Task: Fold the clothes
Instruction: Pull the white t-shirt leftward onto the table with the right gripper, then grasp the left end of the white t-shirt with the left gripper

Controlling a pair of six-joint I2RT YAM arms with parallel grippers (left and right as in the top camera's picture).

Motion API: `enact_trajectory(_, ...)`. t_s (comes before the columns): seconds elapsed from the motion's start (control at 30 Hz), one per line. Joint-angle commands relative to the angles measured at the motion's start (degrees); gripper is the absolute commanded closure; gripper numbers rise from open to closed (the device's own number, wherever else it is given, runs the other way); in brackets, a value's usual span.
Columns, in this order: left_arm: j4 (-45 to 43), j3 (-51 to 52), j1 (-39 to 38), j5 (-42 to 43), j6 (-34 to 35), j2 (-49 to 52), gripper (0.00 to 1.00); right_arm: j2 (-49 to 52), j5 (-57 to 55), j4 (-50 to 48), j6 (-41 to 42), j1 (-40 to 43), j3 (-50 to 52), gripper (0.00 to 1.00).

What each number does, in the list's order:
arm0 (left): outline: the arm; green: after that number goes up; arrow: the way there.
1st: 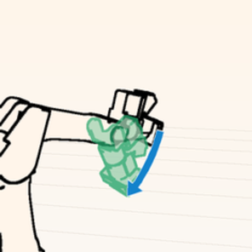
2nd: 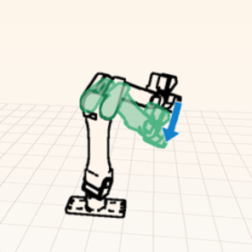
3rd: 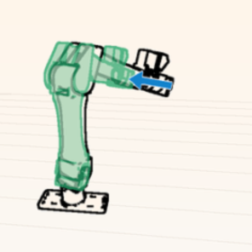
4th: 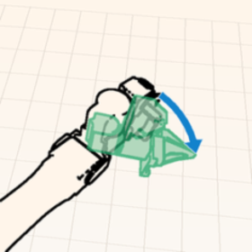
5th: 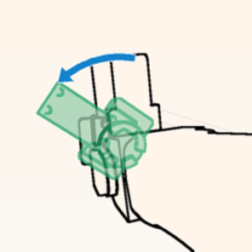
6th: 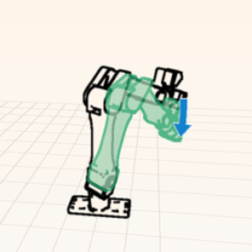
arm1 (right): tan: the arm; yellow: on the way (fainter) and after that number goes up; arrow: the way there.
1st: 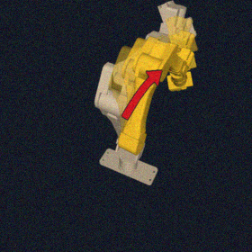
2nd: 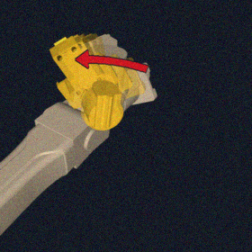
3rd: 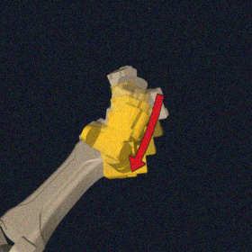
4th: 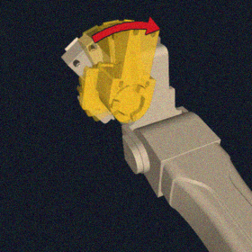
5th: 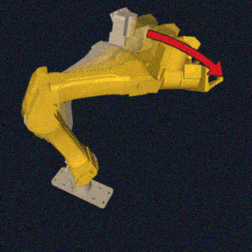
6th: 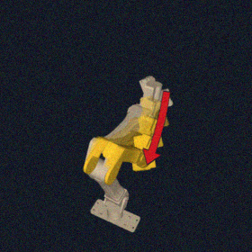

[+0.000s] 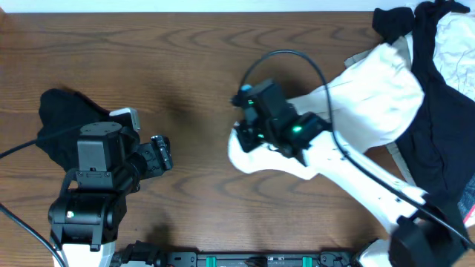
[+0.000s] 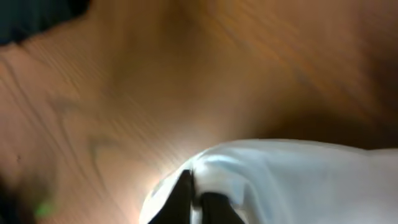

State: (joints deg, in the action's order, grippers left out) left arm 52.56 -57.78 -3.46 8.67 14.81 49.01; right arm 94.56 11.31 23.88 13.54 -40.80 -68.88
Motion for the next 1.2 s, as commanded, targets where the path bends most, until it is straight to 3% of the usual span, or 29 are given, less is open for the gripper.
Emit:
enact_trajectory(0.0,0.2,-0.7,0.3,0.3,0.1,0.0,0.21,2.3,-4.8,-6.7,0.2,-1.8,-0.6,0.65)
enact_trajectory(0.07,0.2,-0.7,0.3,0.3,0.1,0.0,0.21,2.6,-8.5,-9.5,0.2,-1.7,-0.6,0.39)
enact_trajectory(0.17,0.2,-0.6,0.3,0.4,0.1,0.0,0.21,1.9,-15.0,-8.8,0.1,-0.5,-0.6,0.2)
enact_trajectory(0.23,0.2,-0.6,0.3,0.4,0.1,0.2,0.21,0.5,-18.1,-6.2,0.2,1.0,-0.6,0.15)
enact_trajectory(0.5,-4.5,-0.6,-1.2,4.5,0.1,7.2,0.21,-10.4,-22.3,12.6,0.2,11.4,-0.6,0.07)
enact_trajectory(0.83,-19.3,-0.6,-10.4,5.7,0.1,30.6,0.21,-19.5,-20.1,34.8,0.2,24.0,-0.6,0.04)
enact_trajectory(1.17,-26.9,-0.6,-13.5,7.2,0.2,50.1,0.22,-19.9,-19.8,38.5,0.9,25.9,-0.6,0.05)
